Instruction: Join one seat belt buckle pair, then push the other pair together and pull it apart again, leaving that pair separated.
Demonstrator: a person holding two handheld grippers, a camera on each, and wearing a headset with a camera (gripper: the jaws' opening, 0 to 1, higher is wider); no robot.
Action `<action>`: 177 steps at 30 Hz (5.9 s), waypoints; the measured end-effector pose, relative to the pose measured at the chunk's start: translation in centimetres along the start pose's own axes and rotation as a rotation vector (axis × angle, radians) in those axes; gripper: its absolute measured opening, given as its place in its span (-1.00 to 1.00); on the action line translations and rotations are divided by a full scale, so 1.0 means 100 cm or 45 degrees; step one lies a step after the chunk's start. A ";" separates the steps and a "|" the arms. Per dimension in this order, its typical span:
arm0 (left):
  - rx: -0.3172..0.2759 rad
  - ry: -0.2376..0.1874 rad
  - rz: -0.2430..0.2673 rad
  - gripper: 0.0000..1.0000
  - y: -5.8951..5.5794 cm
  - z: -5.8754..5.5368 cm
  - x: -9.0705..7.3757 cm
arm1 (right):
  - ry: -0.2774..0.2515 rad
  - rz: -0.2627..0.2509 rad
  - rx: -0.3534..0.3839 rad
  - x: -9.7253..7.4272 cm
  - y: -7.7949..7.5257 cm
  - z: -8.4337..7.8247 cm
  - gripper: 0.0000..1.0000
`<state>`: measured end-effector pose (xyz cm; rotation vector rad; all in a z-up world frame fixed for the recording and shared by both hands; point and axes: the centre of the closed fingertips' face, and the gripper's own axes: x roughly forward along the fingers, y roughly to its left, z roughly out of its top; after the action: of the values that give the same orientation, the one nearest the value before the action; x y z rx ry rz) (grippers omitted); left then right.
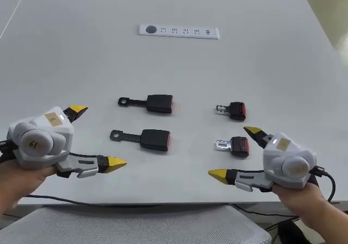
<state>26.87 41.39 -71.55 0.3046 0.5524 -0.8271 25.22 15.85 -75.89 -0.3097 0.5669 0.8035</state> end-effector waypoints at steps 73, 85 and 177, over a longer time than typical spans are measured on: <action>0.035 0.011 -0.050 1.00 -0.007 0.009 0.026 | 0.018 0.019 0.005 0.000 -0.020 -0.005 0.79; 0.061 0.027 -0.095 0.99 -0.012 0.015 0.041 | 0.020 0.006 0.038 -0.002 -0.026 -0.012 0.77; 0.440 0.347 -0.558 0.03 -0.044 -0.037 0.140 | 0.333 0.452 -0.162 0.018 -0.055 -0.071 -0.03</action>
<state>29.91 31.79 -82.80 0.6335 0.7446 -1.3209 27.81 9.95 -82.46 -0.4422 0.8320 1.1542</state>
